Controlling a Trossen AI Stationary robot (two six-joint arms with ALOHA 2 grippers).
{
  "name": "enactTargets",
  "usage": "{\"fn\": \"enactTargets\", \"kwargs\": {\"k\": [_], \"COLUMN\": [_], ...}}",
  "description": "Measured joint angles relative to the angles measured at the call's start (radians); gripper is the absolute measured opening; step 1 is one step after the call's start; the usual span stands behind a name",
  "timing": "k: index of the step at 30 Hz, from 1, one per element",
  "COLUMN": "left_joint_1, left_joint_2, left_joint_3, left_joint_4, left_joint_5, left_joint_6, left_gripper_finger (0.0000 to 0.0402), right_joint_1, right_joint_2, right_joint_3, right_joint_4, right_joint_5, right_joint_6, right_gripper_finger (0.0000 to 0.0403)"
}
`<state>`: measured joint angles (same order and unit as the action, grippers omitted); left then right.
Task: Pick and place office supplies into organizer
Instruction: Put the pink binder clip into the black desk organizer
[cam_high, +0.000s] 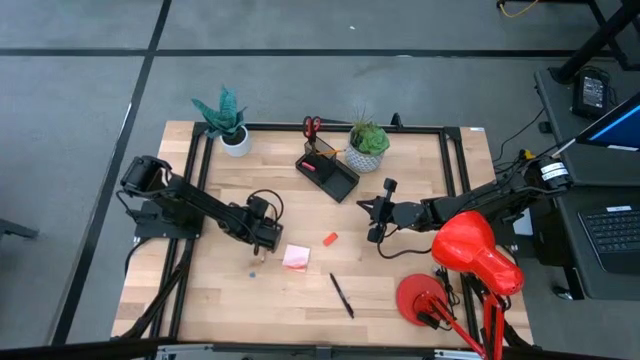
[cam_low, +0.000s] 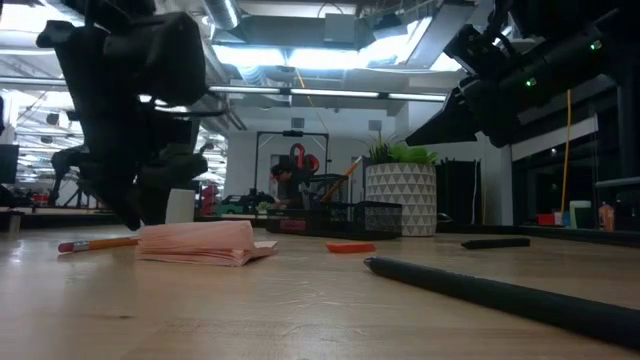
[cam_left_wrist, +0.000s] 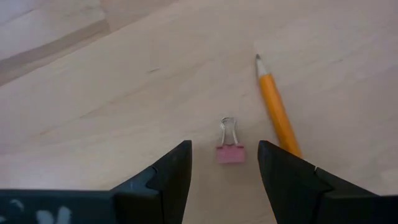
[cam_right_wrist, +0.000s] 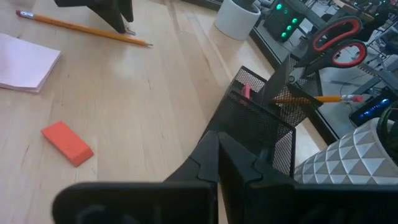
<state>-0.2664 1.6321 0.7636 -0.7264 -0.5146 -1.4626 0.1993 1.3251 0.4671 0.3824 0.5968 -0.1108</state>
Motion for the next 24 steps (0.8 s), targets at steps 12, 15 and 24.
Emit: {"fn": "enactTargets", "kwargs": {"k": [12, 15, 24], "left_joint_1": [0.001, 0.001, 0.001], "left_joint_2": [0.022, 0.023, 0.023], "left_joint_3": [0.002, 0.001, -0.005], "left_joint_4": [0.005, 0.020, 0.044], "left_joint_5": [0.002, 0.005, 0.015], "left_joint_6": [-0.001, -0.001, -0.046], "left_gripper_finger": [0.0175, 0.0169, 0.0141], "right_joint_1": [0.000, 0.000, 0.000], "right_joint_2": [0.000, 0.000, 0.000], "right_joint_3": [0.000, 0.000, 0.000], "right_joint_4": [0.001, 0.001, 0.001], "right_joint_5": [0.000, 0.000, 0.000], "right_joint_6": [0.000, 0.000, 0.000], "right_gripper_finger": [0.0010, 0.0010, 0.0010]}}
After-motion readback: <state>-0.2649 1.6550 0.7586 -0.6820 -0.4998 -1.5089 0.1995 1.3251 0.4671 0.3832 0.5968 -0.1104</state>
